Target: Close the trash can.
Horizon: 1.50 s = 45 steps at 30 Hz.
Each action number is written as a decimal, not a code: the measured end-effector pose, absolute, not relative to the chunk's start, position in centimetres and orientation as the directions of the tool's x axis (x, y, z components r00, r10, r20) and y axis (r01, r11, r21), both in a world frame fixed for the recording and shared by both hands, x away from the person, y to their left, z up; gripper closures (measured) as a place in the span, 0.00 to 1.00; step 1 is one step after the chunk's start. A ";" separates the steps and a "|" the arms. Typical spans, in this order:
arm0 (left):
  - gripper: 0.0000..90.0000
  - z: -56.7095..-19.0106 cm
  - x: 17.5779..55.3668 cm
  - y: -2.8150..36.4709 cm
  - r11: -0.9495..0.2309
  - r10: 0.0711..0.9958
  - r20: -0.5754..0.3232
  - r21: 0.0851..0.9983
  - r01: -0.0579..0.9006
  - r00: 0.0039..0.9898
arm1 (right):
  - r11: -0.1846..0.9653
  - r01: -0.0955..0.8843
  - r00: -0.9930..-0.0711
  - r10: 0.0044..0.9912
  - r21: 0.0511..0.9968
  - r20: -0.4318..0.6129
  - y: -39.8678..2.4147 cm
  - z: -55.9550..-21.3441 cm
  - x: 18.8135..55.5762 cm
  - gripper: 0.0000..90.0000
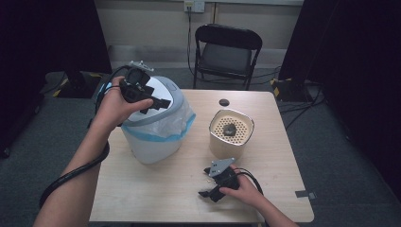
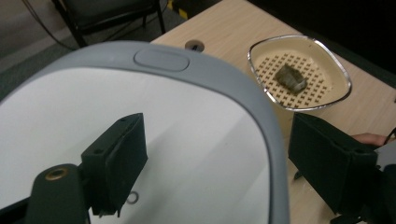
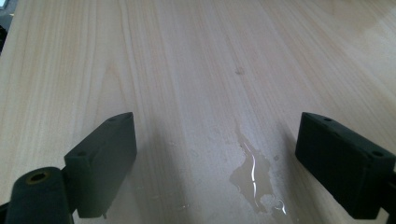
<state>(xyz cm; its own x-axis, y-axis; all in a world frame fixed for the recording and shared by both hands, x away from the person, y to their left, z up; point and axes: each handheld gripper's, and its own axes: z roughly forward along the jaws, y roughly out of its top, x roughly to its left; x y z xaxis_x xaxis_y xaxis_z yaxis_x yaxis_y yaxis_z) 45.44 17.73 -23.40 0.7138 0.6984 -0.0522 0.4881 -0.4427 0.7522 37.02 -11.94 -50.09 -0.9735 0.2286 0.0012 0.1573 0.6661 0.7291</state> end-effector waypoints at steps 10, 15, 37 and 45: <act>0.18 -24.2 41.9 14.4 -0.466 0.556 -0.112 0.778 0.421 0.824 | 0.666 0.159 -0.973 0.229 0.729 0.003 -11.9 -50.1 37.0 0.13; 0.18 -25.9 40.7 12.8 -0.474 0.517 -0.129 0.780 0.408 0.846 | 0.665 0.160 -0.973 0.231 0.729 0.003 -11.9 -50.1 37.0 0.13; 0.18 -39.5 36.4 11.8 -0.522 0.432 -0.188 0.745 0.415 0.882 | 0.664 0.156 -0.973 0.231 0.731 -0.003 -11.9 -50.1 37.0 0.13; 0.18 -44.0 35.6 12.9 -0.558 0.427 -0.194 0.712 0.426 0.883 | 0.665 0.158 -0.973 0.231 0.730 0.000 -11.9 -50.1 37.0 0.13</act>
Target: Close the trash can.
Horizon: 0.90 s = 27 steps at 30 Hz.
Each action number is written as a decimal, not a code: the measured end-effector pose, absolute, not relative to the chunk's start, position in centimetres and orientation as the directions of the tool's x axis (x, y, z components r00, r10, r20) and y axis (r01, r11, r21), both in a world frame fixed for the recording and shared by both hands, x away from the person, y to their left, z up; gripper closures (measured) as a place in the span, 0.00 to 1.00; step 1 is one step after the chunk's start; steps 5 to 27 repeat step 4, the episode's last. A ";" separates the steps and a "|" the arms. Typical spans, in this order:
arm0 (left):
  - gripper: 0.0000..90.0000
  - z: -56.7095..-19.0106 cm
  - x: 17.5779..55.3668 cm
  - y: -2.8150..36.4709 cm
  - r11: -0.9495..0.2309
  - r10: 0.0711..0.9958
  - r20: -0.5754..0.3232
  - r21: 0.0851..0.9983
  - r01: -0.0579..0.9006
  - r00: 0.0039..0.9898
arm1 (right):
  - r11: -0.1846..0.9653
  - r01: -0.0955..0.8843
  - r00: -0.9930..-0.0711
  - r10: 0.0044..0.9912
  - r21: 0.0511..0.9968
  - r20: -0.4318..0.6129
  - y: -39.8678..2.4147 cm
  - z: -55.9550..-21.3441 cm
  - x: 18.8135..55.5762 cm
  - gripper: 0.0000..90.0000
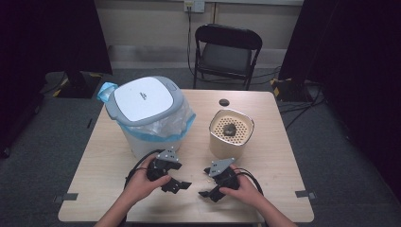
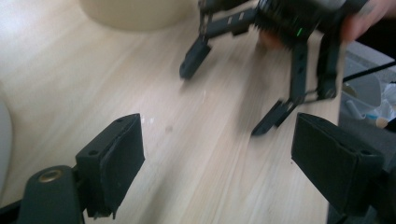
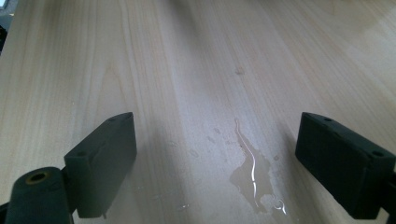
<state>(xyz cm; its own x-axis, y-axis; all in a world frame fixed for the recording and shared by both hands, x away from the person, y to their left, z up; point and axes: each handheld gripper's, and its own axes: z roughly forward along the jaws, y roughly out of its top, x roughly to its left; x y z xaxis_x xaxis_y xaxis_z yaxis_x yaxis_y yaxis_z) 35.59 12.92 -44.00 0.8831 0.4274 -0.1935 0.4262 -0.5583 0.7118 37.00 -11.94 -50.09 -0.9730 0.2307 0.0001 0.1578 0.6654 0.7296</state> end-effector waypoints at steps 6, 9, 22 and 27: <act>0.18 -45.5 35.3 13.0 -0.566 0.418 -0.204 0.704 0.429 0.885 | 0.665 0.158 -0.973 0.231 0.730 0.000 -11.9 -50.1 37.0 0.13; 0.18 -45.5 35.3 13.0 -0.566 0.418 -0.204 0.704 0.429 0.885 | 0.665 0.158 -0.973 0.231 0.730 0.000 -11.9 -50.1 37.0 0.13; 0.18 -45.5 35.3 13.0 -0.566 0.418 -0.204 0.704 0.429 0.885 | 0.665 0.158 -0.973 0.231 0.730 0.000 -11.9 -50.1 37.0 0.13; 0.18 -45.5 35.3 13.0 -0.566 0.418 -0.204 0.704 0.429 0.885 | 0.665 0.158 -0.973 0.231 0.730 0.000 -11.9 -50.1 37.0 0.13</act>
